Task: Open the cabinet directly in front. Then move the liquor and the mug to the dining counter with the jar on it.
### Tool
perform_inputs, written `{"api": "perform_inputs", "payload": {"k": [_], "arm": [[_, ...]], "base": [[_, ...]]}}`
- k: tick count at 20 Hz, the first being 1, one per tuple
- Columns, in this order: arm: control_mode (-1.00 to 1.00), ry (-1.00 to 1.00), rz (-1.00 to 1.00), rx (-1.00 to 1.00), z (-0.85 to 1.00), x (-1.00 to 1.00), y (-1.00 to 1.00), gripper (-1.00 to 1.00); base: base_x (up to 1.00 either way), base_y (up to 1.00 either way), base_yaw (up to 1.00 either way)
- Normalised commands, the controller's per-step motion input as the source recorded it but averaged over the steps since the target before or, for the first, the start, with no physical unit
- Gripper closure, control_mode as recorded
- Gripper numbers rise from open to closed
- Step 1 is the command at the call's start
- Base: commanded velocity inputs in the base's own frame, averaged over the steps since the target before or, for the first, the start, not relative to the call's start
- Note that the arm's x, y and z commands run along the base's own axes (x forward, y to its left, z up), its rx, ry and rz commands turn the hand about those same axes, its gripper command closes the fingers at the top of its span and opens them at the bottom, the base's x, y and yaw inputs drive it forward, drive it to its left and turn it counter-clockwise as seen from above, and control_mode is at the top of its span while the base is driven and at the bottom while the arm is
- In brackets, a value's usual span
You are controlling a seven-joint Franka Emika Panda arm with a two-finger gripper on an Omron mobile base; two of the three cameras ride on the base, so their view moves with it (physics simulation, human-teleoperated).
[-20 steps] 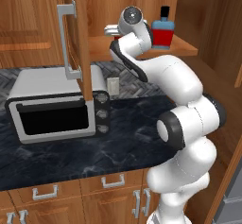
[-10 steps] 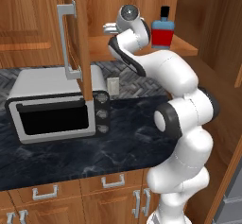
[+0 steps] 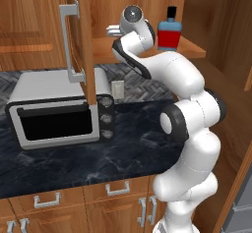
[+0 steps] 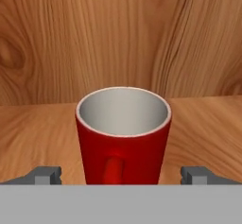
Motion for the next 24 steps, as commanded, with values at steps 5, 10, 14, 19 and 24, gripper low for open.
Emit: {"api": "perform_inputs", "payload": {"k": [5, 10, 14, 19, 24], "arm": [[-1.00, 0.00, 0.00, 0.00, -0.05, 0.20, 0.06, -1.00], [-1.00, 0.00, 0.00, 0.00, -0.07, 0.26, 0.09, -1.00], [-1.00, 0.00, 0.00, 0.00, -0.01, 0.28, 0.05, -1.00], [-1.00, 0.00, 0.00, 0.00, 0.00, 0.09, 0.00, 1.00], [-1.00, 0.00, 0.00, 0.00, 0.00, 0.00, 0.00, 1.00]], "base": [[0.00, 0.00, 0.00], [0.00, 0.00, 0.00], [0.00, 0.00, 0.00], [0.00, 0.00, 0.00], [0.00, 0.00, 0.00]]}}
